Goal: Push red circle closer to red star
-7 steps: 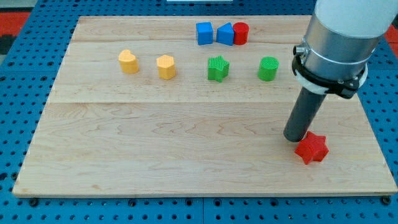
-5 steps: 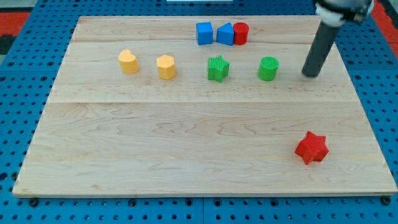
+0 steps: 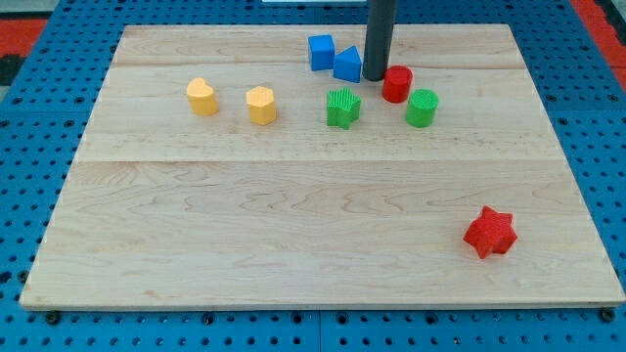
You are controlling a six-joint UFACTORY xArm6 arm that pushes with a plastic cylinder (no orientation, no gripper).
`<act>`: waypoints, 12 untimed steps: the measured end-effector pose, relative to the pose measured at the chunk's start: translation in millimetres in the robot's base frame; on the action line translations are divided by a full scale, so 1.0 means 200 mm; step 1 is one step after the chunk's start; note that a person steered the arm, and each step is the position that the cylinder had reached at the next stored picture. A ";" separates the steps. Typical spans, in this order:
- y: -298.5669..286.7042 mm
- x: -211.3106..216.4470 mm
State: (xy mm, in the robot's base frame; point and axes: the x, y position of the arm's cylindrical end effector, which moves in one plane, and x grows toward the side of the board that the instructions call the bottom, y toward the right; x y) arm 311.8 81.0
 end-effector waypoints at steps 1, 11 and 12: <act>0.03 -0.04; -0.16 0.34; -0.11 0.54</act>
State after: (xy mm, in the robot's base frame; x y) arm 420.4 58.7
